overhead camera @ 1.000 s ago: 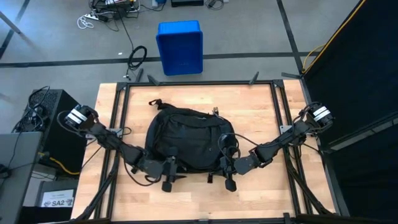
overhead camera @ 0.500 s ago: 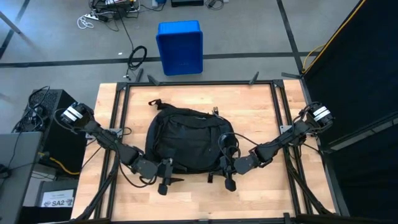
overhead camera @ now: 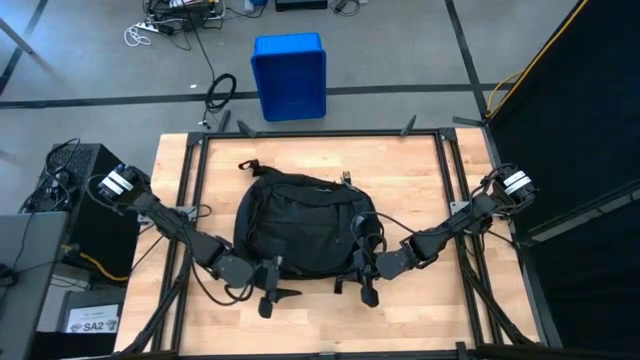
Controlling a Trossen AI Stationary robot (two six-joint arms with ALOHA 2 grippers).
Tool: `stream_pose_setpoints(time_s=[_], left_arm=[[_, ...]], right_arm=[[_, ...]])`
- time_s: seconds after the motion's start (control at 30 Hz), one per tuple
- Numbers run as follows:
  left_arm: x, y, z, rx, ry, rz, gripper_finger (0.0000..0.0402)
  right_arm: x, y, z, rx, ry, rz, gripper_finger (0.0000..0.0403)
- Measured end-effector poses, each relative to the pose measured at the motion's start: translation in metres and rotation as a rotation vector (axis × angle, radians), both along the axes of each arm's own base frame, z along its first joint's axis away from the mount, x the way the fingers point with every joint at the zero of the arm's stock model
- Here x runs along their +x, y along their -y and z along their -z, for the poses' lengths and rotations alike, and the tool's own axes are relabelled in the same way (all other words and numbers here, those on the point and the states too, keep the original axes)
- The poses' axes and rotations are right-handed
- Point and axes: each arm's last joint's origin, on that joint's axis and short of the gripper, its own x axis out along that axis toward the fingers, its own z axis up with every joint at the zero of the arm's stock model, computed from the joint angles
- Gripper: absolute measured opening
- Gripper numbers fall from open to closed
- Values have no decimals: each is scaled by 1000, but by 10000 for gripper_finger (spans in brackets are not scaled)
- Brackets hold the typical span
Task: Unpack backpack
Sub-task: Open the black backpack
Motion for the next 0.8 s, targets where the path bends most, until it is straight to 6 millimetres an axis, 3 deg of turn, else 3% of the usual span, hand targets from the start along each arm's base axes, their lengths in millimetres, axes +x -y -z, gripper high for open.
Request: stream_pose_setpoints(time_s=[0.3, 0.8], left_arm=[[5, 3, -12, 149, 8, -36, 201], [10, 6, -14, 167, 30, -69, 219]], right_arm=[[0, 0, 0, 12, 1, 5, 1], [0, 0, 0, 14, 1, 6, 1]])
